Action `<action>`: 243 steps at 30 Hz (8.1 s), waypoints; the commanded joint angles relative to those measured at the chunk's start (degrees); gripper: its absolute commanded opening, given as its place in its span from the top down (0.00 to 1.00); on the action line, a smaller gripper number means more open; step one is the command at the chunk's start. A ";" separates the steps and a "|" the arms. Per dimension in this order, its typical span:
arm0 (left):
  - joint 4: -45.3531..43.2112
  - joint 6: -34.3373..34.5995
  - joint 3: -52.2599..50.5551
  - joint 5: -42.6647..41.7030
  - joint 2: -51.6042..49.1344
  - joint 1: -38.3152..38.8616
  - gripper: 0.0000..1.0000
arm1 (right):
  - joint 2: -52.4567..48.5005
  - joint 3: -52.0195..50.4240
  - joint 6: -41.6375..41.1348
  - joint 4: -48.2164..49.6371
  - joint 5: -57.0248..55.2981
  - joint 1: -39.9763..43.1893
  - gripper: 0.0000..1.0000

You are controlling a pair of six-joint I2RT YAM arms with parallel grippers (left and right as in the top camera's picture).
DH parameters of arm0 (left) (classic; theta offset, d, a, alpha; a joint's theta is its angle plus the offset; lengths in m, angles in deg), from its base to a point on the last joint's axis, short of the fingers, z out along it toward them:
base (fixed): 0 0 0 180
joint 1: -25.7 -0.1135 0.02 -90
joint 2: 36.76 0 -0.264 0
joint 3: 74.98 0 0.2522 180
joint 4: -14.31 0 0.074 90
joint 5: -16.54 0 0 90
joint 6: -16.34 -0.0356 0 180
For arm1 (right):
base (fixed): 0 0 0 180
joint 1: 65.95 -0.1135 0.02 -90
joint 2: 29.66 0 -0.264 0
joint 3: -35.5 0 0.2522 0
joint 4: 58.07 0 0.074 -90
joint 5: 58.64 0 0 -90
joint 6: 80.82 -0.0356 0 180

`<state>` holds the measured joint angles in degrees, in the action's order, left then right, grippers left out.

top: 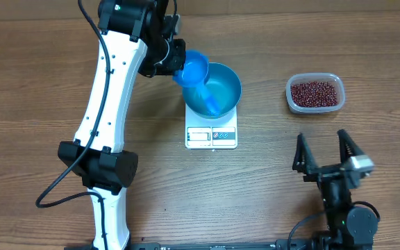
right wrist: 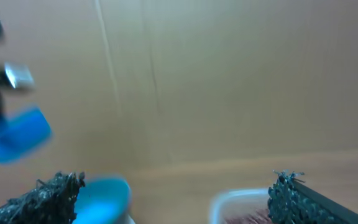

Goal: Scoop item into bowl and weigh 150g on scale
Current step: 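Lift the blue scoop with the left gripper toward the teal bowl, then move the right gripper toward the scoop held above the bowl, then grasp the blue scoop handle with the right gripper, release left gripper, then carry the blue scoop with the right gripper toward the bean tub, then move the left gripper down toward the scale's front buttons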

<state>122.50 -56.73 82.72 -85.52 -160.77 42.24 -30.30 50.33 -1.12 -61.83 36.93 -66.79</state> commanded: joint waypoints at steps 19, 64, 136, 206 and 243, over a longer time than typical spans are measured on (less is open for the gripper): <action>-2.54 26.99 1.40 7.50 -0.70 8.20 0.96 | -38.53 46.29 -19.91 -32.76 11.26 -0.26 0.00; -1.14 47.25 1.40 3.15 -0.70 9.99 0.96 | -76.74 52.22 -48.70 4.85 36.46 -11.10 0.04; -2.78 26.12 1.42 10.10 17.49 8.87 0.00 | -76.74 52.15 -38.40 -4.81 32.39 -11.04 0.96; 2.36 1.62 -2.91 21.27 22.71 9.22 0.96 | -76.85 73.20 -4.63 -56.87 -45.77 -11.04 0.96; -29.20 -17.14 -46.12 32.00 22.71 29.14 0.95 | -76.85 73.20 -10.95 -53.86 -22.73 5.03 0.96</action>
<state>94.11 -72.82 37.65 -54.33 -138.30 70.19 -107.39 122.15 -11.75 -116.04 10.48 -63.36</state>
